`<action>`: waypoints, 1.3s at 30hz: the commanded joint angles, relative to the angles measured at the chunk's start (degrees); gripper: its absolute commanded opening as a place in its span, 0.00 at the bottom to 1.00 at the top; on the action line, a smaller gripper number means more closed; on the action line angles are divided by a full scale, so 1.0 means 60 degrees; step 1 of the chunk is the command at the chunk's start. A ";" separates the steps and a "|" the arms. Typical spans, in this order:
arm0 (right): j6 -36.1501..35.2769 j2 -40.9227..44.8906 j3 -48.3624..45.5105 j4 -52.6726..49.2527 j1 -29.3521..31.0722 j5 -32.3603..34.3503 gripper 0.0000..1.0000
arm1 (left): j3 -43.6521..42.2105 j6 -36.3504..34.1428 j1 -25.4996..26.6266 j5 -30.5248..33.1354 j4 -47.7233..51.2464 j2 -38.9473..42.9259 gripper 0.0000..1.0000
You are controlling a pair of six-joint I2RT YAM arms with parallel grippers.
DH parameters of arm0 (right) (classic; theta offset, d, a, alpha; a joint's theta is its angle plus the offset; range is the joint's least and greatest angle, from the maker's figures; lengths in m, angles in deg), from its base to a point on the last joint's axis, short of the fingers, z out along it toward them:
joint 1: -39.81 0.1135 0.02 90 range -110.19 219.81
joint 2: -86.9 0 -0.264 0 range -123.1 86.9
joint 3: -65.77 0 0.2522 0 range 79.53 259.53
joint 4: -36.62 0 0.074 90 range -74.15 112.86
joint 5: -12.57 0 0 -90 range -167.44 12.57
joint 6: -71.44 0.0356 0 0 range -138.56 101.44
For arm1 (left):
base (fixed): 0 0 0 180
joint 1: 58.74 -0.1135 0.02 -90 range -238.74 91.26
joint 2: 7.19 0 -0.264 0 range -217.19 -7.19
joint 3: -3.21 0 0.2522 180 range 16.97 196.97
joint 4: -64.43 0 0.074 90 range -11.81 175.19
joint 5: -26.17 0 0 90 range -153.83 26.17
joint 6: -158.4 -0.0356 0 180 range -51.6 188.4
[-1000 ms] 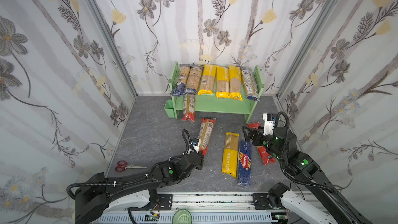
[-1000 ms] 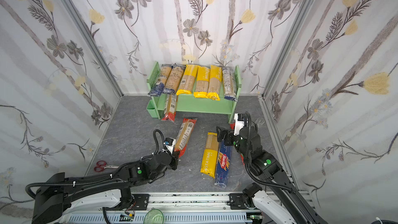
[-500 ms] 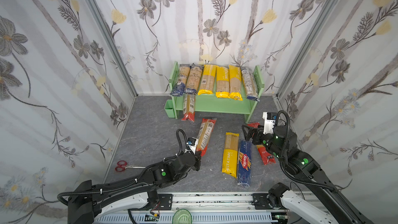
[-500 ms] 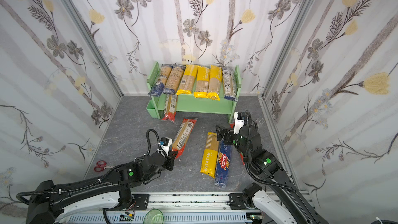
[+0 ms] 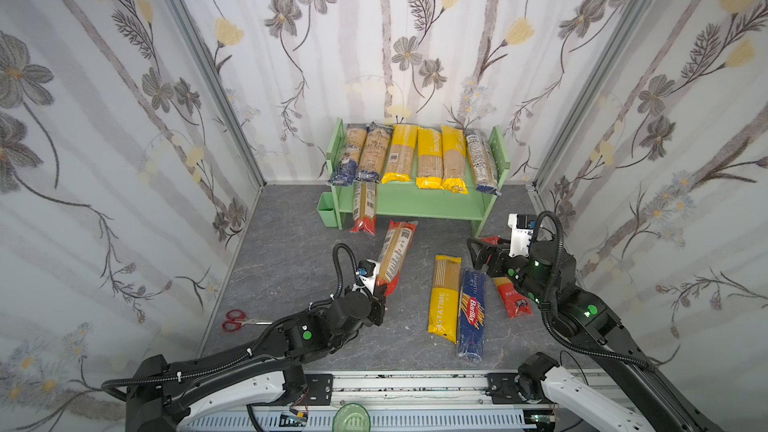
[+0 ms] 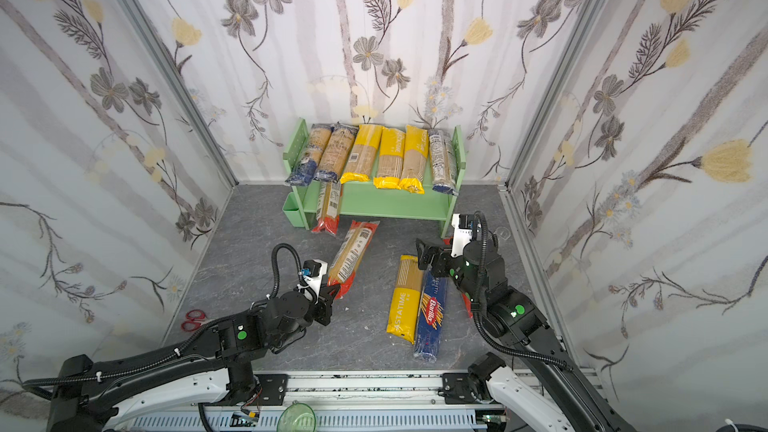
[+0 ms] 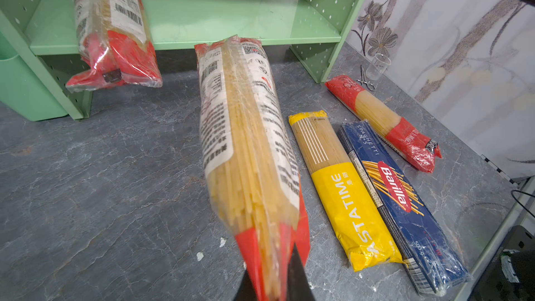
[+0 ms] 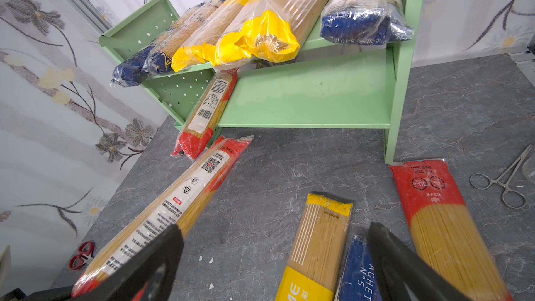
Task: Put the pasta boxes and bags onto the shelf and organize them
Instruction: 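Grasp the white-and-red pack with the left gripper and lift it upright, then stand the pack beside the other white-and-red pack at the lower shelf, release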
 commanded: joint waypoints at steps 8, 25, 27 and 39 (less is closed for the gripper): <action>-0.0160 -0.0149 0.0243 0.0466 0.0013 0.0061 1.00 | 0.0741 -0.0797 -0.0391 0.1334 -0.1218 -0.0686 0.00; -0.0673 -0.0325 -0.0133 0.1006 -0.0082 0.0002 1.00 | 0.1507 -0.1337 -0.2716 -0.0028 -0.4009 -0.2963 0.00; -0.0724 -0.0335 -0.0161 0.1064 -0.0159 0.0002 1.00 | 0.1740 -0.1417 -0.2821 0.0023 -0.4175 -0.3358 0.00; -0.0982 -0.0610 -0.0210 0.1418 -0.0792 -0.0564 1.00 | 0.2900 -0.1535 -0.3725 -0.0356 -0.4985 -0.5491 0.00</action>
